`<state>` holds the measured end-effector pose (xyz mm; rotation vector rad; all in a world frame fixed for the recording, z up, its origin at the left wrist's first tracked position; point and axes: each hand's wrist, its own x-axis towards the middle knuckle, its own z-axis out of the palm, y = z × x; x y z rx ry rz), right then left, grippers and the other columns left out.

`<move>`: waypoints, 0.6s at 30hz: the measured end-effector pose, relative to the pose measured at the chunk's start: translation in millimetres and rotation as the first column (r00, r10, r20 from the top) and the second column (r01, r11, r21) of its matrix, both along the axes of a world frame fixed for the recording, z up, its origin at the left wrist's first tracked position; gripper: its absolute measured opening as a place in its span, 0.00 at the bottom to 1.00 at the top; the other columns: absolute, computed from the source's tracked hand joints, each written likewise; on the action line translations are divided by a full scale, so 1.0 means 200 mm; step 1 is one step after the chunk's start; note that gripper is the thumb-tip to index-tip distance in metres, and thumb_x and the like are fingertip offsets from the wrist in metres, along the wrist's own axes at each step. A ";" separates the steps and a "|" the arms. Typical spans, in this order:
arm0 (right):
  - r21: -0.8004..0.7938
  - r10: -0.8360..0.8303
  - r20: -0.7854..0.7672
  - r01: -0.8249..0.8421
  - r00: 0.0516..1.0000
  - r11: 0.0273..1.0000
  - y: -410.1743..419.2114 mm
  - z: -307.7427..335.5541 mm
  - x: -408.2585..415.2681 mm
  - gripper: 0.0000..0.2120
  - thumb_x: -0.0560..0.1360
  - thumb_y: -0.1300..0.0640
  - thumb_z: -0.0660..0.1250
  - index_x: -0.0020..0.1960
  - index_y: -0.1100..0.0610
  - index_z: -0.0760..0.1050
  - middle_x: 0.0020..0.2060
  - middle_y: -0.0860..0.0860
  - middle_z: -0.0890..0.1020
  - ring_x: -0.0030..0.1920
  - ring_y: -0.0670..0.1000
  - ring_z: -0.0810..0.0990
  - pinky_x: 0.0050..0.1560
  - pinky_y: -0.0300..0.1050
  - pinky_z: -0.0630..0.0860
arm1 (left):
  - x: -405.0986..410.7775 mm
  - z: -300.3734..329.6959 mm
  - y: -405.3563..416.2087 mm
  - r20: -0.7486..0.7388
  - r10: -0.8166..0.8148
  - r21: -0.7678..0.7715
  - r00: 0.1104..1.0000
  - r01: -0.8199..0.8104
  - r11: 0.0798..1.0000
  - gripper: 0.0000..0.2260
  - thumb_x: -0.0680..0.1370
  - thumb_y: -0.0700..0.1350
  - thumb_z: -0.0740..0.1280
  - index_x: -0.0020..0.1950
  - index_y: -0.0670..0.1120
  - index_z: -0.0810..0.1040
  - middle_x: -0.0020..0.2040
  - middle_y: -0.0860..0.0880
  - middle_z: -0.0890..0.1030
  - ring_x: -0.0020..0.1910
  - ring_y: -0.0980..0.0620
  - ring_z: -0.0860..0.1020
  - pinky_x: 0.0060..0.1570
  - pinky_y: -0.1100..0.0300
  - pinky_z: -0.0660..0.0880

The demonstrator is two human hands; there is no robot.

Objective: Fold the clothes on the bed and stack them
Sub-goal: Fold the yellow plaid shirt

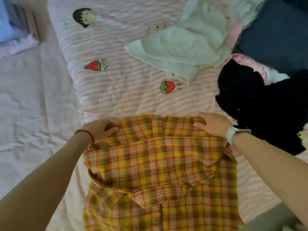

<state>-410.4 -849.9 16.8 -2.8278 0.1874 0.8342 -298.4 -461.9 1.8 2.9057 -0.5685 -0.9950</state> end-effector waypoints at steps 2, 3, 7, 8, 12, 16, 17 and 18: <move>-0.011 0.039 -0.017 -0.039 0.999 0.999 0.00 0.05 0.02 0.22 0.78 0.40 0.55 0.66 0.50 0.67 0.58 0.50 0.78 0.54 0.52 0.77 0.45 0.45 0.71 | 0.01 0.05 0.00 0.103 -0.055 -0.031 0.993 0.059 0.998 0.13 0.77 0.61 0.55 0.47 0.52 0.68 0.35 0.54 0.75 0.33 0.53 0.73 0.31 0.60 0.67; -0.030 0.053 -0.004 -0.053 0.999 0.998 0.00 0.08 0.04 0.21 0.78 0.40 0.55 0.65 0.51 0.68 0.57 0.50 0.79 0.53 0.52 0.77 0.44 0.45 0.71 | 0.02 0.09 -0.01 0.158 -0.077 -0.056 0.984 0.087 0.995 0.14 0.78 0.61 0.55 0.46 0.51 0.67 0.33 0.55 0.73 0.31 0.53 0.72 0.30 0.60 0.66; -0.193 0.057 0.180 -0.021 0.982 0.981 -0.01 0.24 0.15 0.19 0.79 0.42 0.55 0.62 0.53 0.69 0.47 0.50 0.81 0.45 0.52 0.79 0.39 0.45 0.72 | 0.11 0.28 -0.10 0.345 -0.123 -0.086 0.930 0.162 0.983 0.14 0.79 0.59 0.55 0.46 0.48 0.67 0.36 0.50 0.76 0.34 0.48 0.75 0.30 0.59 0.66; -0.224 0.044 0.235 0.010 0.971 0.974 -0.02 0.29 0.18 0.18 0.79 0.43 0.54 0.61 0.54 0.70 0.47 0.51 0.81 0.44 0.53 0.79 0.37 0.45 0.70 | 0.16 0.33 -0.14 0.391 -0.114 -0.098 0.913 0.165 0.981 0.14 0.79 0.58 0.55 0.46 0.48 0.68 0.37 0.50 0.76 0.36 0.46 0.76 0.31 0.59 0.66; -0.302 0.050 0.520 0.129 0.853 0.944 -0.12 0.48 0.33 0.18 0.79 0.45 0.54 0.58 0.57 0.71 0.50 0.54 0.79 0.42 0.56 0.79 0.31 0.44 0.66 | 0.37 0.55 -0.29 0.588 0.012 -0.208 0.809 0.137 0.968 0.13 0.80 0.55 0.54 0.48 0.46 0.71 0.42 0.49 0.76 0.41 0.43 0.77 0.32 0.57 0.64; -0.241 0.028 0.695 0.197 0.718 0.950 -0.17 0.60 0.34 0.15 0.78 0.50 0.59 0.53 0.61 0.73 0.46 0.58 0.78 0.44 0.59 0.77 0.33 0.45 0.66 | 0.41 0.69 -0.38 0.655 0.071 -0.293 0.752 0.166 0.942 0.11 0.81 0.45 0.54 0.54 0.41 0.73 0.48 0.41 0.76 0.46 0.40 0.74 0.43 0.50 0.66; -0.217 0.026 0.719 0.190 0.694 0.957 -0.16 0.60 0.30 0.13 0.78 0.51 0.61 0.53 0.61 0.74 0.45 0.58 0.78 0.43 0.59 0.77 0.33 0.45 0.65 | 0.38 0.69 -0.38 0.672 0.059 -0.297 0.738 0.196 0.935 0.10 0.81 0.42 0.55 0.54 0.40 0.73 0.47 0.40 0.76 0.46 0.39 0.74 0.44 0.49 0.66; -0.197 0.032 0.738 0.169 0.674 0.966 -0.14 0.59 0.24 0.11 0.77 0.53 0.63 0.53 0.61 0.75 0.43 0.57 0.78 0.42 0.59 0.77 0.33 0.45 0.66 | 0.32 0.68 -0.36 0.694 0.039 -0.304 0.719 0.244 0.921 0.08 0.80 0.40 0.57 0.52 0.39 0.75 0.45 0.40 0.77 0.44 0.39 0.75 0.43 0.49 0.66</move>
